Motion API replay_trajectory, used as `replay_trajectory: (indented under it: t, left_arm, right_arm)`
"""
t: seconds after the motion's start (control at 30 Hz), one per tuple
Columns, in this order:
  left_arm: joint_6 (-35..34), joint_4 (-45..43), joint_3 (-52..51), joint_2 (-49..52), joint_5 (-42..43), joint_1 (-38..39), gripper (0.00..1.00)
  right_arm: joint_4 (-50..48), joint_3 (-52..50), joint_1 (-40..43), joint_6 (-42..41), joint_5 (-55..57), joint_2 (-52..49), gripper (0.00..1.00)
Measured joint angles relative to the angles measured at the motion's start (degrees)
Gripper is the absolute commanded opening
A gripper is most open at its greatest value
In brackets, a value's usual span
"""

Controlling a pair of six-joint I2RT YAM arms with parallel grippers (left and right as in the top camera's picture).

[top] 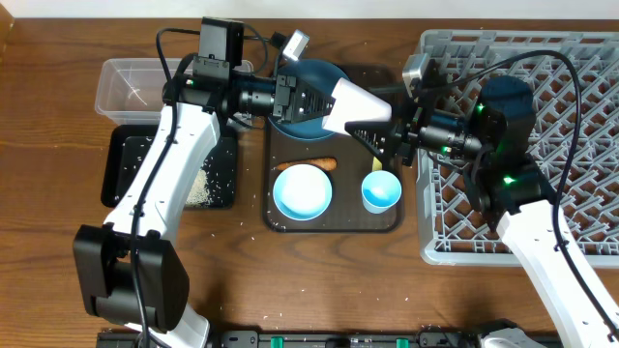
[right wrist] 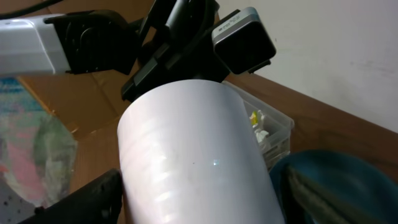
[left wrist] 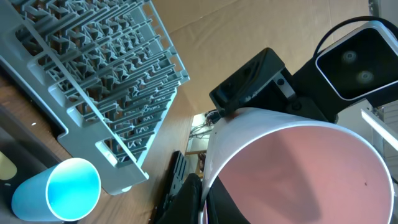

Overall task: Sort waste into correct bins and load items into the dishwasher rack
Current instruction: 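Hand pink cup from left gripper to right gripper, then place pink cup upside down in dish rack with right gripper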

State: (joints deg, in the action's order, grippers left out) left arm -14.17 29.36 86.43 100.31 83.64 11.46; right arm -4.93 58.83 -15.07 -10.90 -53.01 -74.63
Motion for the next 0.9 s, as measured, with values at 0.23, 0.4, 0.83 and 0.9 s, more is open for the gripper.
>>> replay_trajectory:
  t: [0.23, 0.4, 0.83, 0.9]
  left_arm:
    - [0.0, 0.0, 0.0, 0.0, -0.5, 0.0, 0.06]
    - [0.0, 0.0, 0.0, 0.0, -0.6, 0.0, 0.06]
    - [-0.2, 0.0, 0.0, 0.0, -0.8, 0.0, 0.17]
    - [-0.2, 0.0, 0.0, 0.0, -1.3, -0.1, 0.17]
  right_arm:
    - [1.1, 0.0, 0.0, -0.2, -0.4, 0.0, 0.67]
    - [1.2, 0.0, 0.0, -0.5, -0.8, 0.0, 0.61]
    - [1.5, 0.0, 1.9, -1.7, -1.4, 0.0, 0.62]
    - [1.8, 0.0, 3.2, -2.9, -2.1, 0.2, 0.63]
